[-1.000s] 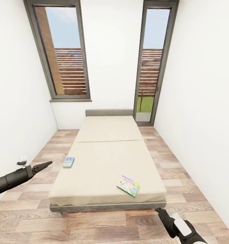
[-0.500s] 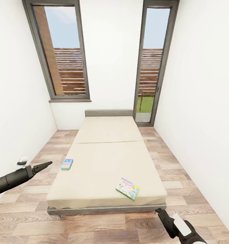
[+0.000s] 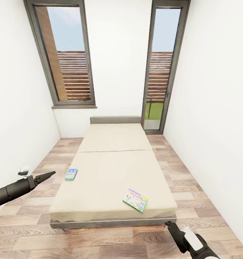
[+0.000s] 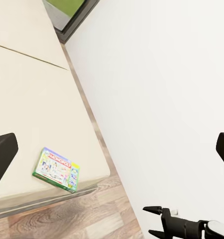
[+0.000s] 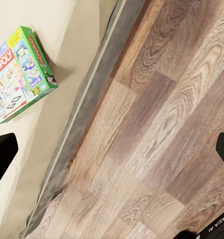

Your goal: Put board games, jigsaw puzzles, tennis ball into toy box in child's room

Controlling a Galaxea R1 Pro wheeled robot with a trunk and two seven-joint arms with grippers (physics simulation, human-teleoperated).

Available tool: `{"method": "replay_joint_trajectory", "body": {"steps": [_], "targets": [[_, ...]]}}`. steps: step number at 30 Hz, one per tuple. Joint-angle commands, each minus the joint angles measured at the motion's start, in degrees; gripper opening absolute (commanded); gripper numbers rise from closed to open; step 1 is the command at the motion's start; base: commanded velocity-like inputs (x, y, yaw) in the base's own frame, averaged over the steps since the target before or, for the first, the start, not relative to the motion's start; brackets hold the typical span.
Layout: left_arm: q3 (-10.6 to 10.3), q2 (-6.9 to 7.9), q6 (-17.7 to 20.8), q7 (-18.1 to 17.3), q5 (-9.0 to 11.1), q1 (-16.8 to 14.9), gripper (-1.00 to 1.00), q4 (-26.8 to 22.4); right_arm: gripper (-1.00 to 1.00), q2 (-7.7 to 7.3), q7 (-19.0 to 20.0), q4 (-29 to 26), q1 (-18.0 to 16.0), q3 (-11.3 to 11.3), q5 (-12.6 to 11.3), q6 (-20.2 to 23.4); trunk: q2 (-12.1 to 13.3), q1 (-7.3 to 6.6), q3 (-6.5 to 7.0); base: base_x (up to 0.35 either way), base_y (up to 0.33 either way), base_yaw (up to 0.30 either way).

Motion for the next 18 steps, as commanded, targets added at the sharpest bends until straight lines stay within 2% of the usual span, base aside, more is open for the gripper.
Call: {"method": "replay_joint_trajectory", "body": {"steps": [1, 3, 18], "targets": [[0.06, 0.00, 0.62, -0.26, 0.00, -0.06, 1.00, -0.01, 1.00, 0.02, -0.39, -0.14, -0.04, -0.11, -0.60, 0.29, -0.13, 0.04, -0.13, 0.000, 0.000, 0.000], [0.09, 0.03, 0.64, -0.34, 0.13, -0.06, 1.00, -0.01, 1.00, 0.02, -0.39, -0.14, -0.03, -0.13, -0.60, 0.27, -0.13, 0.04, -0.13, 0.000, 0.000, 0.000], [0.05, -0.05, 0.62, -0.34, -0.08, -0.06, 1.00, 0.00, 1.00, 0.22, -0.39, -0.14, -0.08, -0.13, -0.60, 0.26, -6.14, 3.33, -2.82, 0.000, 0.000, 0.000]]}}
